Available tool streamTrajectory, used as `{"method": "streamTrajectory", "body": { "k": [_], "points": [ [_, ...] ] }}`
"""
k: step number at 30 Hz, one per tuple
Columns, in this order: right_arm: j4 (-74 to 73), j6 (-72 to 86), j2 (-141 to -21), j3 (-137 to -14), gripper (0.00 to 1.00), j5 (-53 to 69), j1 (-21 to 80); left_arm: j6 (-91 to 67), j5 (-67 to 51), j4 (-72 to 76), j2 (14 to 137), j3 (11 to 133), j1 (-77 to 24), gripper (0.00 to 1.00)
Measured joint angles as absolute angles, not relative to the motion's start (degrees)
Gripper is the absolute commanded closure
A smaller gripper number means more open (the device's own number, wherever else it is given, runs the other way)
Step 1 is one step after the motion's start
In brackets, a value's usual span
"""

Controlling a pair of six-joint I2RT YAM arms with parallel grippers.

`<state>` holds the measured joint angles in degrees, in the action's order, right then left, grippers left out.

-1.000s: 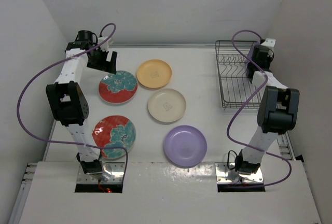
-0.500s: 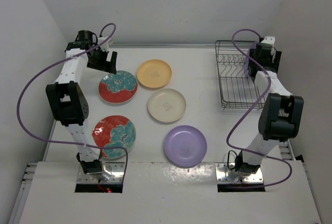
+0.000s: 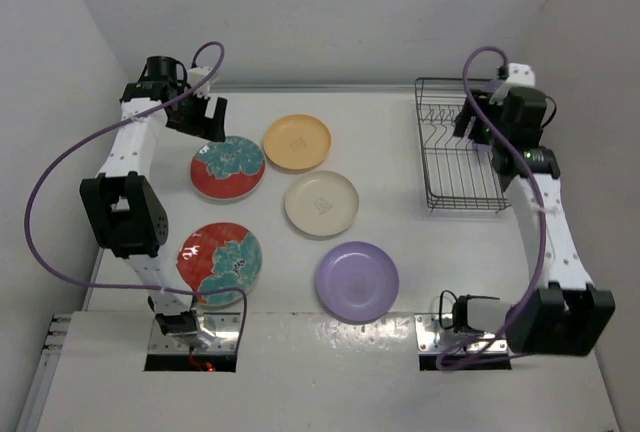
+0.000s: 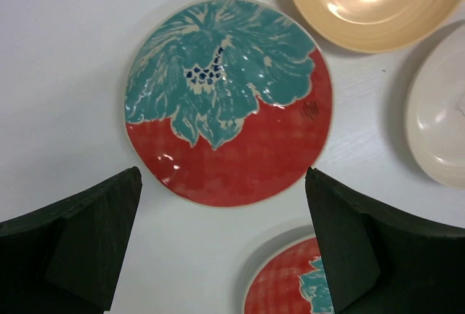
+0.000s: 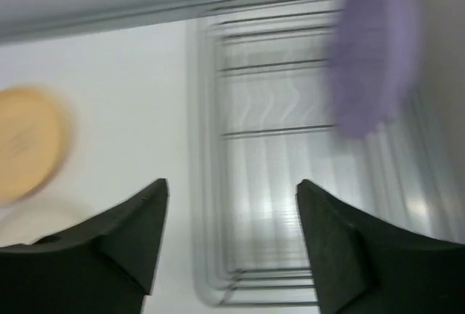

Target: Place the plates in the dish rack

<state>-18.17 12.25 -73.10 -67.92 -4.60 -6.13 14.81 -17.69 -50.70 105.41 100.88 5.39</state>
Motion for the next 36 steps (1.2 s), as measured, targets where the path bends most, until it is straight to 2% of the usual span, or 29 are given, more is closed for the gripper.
{"method": "streamTrajectory", "body": {
  "k": [2, 4, 5, 6, 7, 9, 15, 18, 19, 21, 23, 24, 28, 30, 36],
  "points": [
    [-18.70, 15.07, -68.23, -63.48, 0.39, 3.97, -1.50, 15.22, -19.31, -50.76, 102.04, 98.30, 5.78, 0.01],
    [-21.58, 17.28, -66.19, -59.51, 0.42, 9.21, 7.60, 15.66, -21.30, -50.83, 98.35, 95.31, 6.46, 0.01],
    [-23.11, 18.59, -66.19, -57.93, 0.39, 10.15, 12.75, 15.81, -21.85, -50.94, 96.77, 93.97, 6.92, 0.01],
    [-24.71, 20.14, -67.22, -56.14, 0.31, 10.00, 18.55, 15.90, -22.00, -50.94, 95.00, 92.42, 7.62, 0.01],
    [-25.65, 21.89, -68.29, -54.15, 0.26, 9.80, 22.41, 16.01, -21.93, -50.94, 93.86, 91.24, 8.12, 0.01],
    [-28.01, 25.67, -69.17, -48.01, 0.21, 8.32, 28.93, 16.32, -20.34, -50.74, 91.79, 88.60, 8.95, 0.01],
    [-32.91, 38.26, -64.16, -32.01, 0.23, -0.45, 34.13, 20.25, -9.93, -50.41, 85.58, 76.01, 8.82, 0.01],
    [-32.84, 41.39, -64.34, -29.63, 0.34, -2.96, 34.39, 22.02, -5.28, -50.43, 83.18, 70.08, 8.27, 0.01],
    [-32.47, 41.95, -64.71, -29.19, 0.41, -3.27, 34.37, 22.41, -3.99, -50.48, 82.39, 68.20, 8.21, 0.01],
    [-30.48, 42.74, -65.76, -27.97, 0.46, -3.36, 34.39, 23.07, -1.76, -50.78, 81.12, 65.23, 8.21, 0.01],
    [-28.42, 43.16, -66.78, -26.81, 0.60, -2.81, 34.92, 23.46, -0.49, -51.03, 80.23, 63.83, 8.21, 0.01],
    [-27.51, 43.51, -67.18, -26.24, 0.74, -2.52, 35.35, 23.57, 0.03, -51.03, 79.72, 63.55, 8.23, 0.01],
    [-25.47, 44.40, -68.10, -24.56, 0.94, -1.83, 36.16, 23.79, 1.06, -50.65, 77.71, 63.48, 8.21, 0.01],
    [-25.28, 43.99, -67.51, -24.69, 0.99, -1.48, 36.16, 23.81, 1.32, -50.50, 77.14, 63.48, 8.23, 0.01],
    [-30.20, 36.99, -64.18, -29.69, 1.00, -3.20, 39.38, 23.97, 1.04, -50.61, 77.34, 63.99, 8.23, 0.01]
  ]
}}
